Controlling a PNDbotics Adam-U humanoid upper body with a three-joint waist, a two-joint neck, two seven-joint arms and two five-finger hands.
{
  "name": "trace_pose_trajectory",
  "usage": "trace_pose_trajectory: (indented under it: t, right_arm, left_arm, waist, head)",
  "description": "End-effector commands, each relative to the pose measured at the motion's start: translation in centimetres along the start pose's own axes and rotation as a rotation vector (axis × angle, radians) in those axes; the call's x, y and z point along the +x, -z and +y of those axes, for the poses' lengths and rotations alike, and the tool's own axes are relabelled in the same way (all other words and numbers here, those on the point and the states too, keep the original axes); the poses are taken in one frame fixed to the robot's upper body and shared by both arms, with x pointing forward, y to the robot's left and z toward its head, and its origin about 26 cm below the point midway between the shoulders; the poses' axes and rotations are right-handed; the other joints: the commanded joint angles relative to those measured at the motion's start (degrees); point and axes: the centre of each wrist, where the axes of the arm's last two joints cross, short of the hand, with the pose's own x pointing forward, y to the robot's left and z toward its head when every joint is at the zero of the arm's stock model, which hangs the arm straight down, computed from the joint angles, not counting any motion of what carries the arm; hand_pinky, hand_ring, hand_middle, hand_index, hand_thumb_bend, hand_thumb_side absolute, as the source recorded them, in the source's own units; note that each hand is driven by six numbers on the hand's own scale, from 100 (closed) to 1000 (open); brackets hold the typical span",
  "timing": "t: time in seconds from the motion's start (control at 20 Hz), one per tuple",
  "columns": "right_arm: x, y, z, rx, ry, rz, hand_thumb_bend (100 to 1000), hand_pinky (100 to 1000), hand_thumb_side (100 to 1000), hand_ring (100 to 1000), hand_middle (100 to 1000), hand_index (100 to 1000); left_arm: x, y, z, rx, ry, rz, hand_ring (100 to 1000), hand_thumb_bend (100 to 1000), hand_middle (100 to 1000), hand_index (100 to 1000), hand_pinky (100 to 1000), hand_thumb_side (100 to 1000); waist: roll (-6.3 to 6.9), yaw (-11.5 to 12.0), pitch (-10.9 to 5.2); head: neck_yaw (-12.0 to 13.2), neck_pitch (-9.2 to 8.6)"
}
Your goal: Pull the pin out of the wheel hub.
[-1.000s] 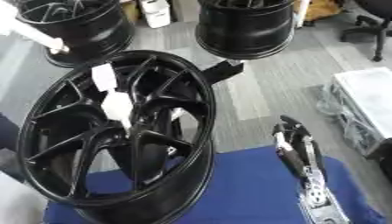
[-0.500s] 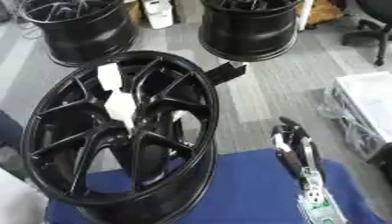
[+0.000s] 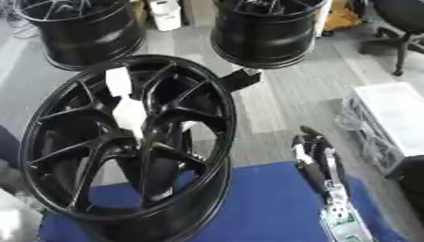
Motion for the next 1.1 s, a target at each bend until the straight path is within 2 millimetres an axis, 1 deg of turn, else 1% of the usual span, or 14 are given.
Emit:
trace_pose_trajectory:
  t: [0.05,0.15,0.25,0.4,0.5,0.65,0.85,0.95,1.1]
  right_arm:
    - [0.7,0.6,-0.1,-0.003,0.006,-0.026,100,715,579,641,630,831]
    - [0.7,0.6,-0.1,-0.003,0.007,-0.026,100,715,581,641,630,831]
    - [0.6,0.6,-0.1,-0.002,0.007,-0.025,100,715,581,642,630,831]
    - [0.7,0.6,-0.1,-0.006,0.008,-0.026,100,715,579,642,630,831]
    - [0.6,0.6,-0.1,-0.012,0.009,-0.024,100,716,583,642,630,831]
    - [0.7,0.7,-0.1,-0.015,0.011,-0.027,100,716,581,642,631,831]
    - [0.7,0.7,-0.1,-0.024,0.014,-0.029,100,715,579,642,631,830]
    - [0.7,0.6,-0.2,-0.029,0.014,-0.027,100,715,582,642,631,830]
    - [0.7,0.6,0.0,-0.027,0.018,-0.027,100,715,579,642,631,830]
  left_arm:
    - [0.7,0.3,1.2,0.233,-0.049,-0.050,545,804,896,971,585,700]
    - [2.1,0.7,1.4,0.340,-0.127,-0.112,536,714,873,933,579,672]
    - [4.1,0.9,1.8,0.408,-0.213,-0.199,527,669,839,905,579,677]
    - [7.8,0.3,1.7,0.459,-0.365,-0.332,521,644,818,885,580,677]
    - [10.0,-0.3,1.1,0.487,-0.491,-0.395,513,621,795,868,577,680]
    - [12.6,-1.6,-0.7,0.535,-0.699,-0.431,505,611,776,853,574,677]
    - [14.5,-3.0,-3.4,0.592,-0.915,-0.376,499,600,760,841,573,681]
    - [15.0,-3.2,-4.8,0.613,-0.992,-0.322,497,598,753,837,574,688]
    - [15.4,-3.0,-6.6,0.615,-1.075,-0.231,492,591,742,830,573,696]
  waist:
    - [0.06,0.11,-0.34]
    - [0.04,0.30,-0.26]
    - [-0.01,0.59,-0.21]
    - [-0.19,1.08,-0.14]
    - [-0.30,1.50,-0.09]
    - [-0.51,2.21,0.05]
    - [-0.85,2.97,0.25]
    - [-1.04,3.40,0.36]
    - [-1.24,3.77,0.28]
  head:
    - [-0.15,-0.12]
    - [-0.10,-0.12]
    - [-0.14,-0.12]
    - [-0.40,-0.12]
    - [-0.54,-0.12]
    - [-0.74,-0.12]
    - [-0.99,-0.12]
    - [-0.96,-0.12]
    - [-0.78,-0.12]
